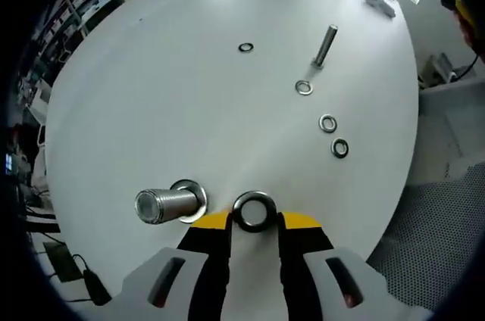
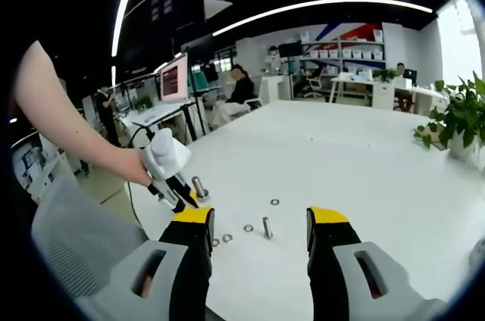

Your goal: Place the washer onto the threaded stud by aligning its center hole with the stud, sliding it down to the base, and recovering from edge contact or off-axis alignment until the washer reaches the visible bottom stop.

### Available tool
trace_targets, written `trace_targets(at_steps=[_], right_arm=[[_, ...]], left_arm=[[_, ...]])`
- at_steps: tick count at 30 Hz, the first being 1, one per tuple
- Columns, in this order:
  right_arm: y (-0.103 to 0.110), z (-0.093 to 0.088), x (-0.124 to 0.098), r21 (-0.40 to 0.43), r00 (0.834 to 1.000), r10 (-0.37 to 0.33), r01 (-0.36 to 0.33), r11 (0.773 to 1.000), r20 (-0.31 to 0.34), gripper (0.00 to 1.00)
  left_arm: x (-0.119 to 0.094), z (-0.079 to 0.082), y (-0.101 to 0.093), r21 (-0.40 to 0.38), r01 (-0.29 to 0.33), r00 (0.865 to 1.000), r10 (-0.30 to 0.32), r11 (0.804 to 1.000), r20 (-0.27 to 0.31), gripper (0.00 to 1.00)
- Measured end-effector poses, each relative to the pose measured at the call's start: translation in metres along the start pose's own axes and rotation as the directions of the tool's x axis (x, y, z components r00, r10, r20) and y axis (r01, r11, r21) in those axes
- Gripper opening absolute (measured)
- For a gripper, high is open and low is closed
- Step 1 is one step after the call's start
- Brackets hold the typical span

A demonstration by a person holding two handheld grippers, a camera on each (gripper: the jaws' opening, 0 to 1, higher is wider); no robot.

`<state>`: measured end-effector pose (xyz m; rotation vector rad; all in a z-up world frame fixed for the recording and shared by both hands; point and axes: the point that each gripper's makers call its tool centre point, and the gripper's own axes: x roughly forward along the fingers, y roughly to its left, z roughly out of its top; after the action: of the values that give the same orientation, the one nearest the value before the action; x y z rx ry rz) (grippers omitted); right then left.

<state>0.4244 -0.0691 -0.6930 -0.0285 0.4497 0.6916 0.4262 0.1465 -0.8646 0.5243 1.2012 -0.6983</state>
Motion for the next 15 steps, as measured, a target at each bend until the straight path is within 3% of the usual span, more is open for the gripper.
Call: trace_targets(at_steps=[15], right_arm=[[-0.0007,-0.0003,-0.0004,-0.002,1.000,-0.004,0.004,1.000,0.000,0.51]], left_arm=[[0.0014,0.0028,0.0024,0.037,0.006,1.000,-0.006,0.999,-0.001,0.21]])
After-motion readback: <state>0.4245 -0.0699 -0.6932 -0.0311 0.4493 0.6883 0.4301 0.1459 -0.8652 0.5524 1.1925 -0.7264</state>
